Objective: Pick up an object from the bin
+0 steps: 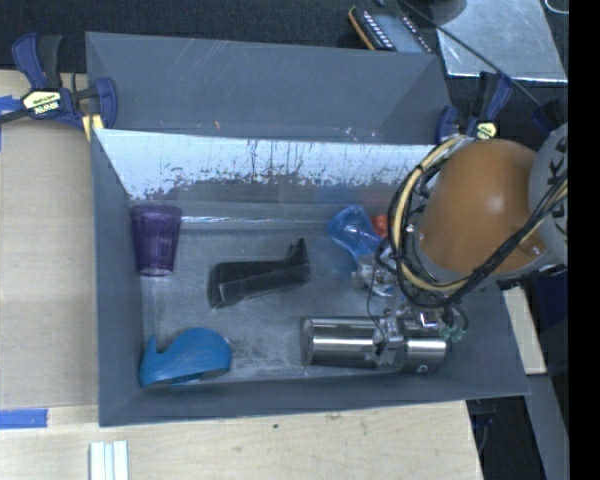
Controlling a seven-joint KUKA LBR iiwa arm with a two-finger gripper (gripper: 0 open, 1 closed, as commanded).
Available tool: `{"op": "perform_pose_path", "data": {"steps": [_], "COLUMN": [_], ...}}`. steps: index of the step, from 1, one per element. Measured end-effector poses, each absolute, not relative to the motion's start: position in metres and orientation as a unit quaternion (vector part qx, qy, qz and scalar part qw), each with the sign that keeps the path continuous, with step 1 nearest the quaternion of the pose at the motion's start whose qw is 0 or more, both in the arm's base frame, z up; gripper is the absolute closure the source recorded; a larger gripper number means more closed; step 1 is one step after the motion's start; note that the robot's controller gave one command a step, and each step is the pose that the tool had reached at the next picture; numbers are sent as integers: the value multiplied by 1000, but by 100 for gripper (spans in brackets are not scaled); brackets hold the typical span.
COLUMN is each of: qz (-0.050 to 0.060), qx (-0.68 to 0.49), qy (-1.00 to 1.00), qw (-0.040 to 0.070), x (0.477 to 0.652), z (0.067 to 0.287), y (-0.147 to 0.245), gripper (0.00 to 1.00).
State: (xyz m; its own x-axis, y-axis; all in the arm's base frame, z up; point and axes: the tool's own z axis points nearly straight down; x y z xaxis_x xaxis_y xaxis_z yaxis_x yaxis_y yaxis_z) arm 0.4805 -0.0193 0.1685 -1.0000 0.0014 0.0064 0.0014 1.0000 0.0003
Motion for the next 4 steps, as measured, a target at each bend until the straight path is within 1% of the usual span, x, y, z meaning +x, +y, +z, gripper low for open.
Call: {"op": "perform_pose_path", "data": {"steps": [1,2,3,4], "qz": [0,0,0,0], "qx": [0,131,138,138], "qy": [-1000,-991,-990,-990], "qw": [-1,-1,0,0], "x": [482,492,493,493], "z": [173,108,81,81], "y": [-19,-9,-34,-34], "gripper": [0,0,100,100]}}
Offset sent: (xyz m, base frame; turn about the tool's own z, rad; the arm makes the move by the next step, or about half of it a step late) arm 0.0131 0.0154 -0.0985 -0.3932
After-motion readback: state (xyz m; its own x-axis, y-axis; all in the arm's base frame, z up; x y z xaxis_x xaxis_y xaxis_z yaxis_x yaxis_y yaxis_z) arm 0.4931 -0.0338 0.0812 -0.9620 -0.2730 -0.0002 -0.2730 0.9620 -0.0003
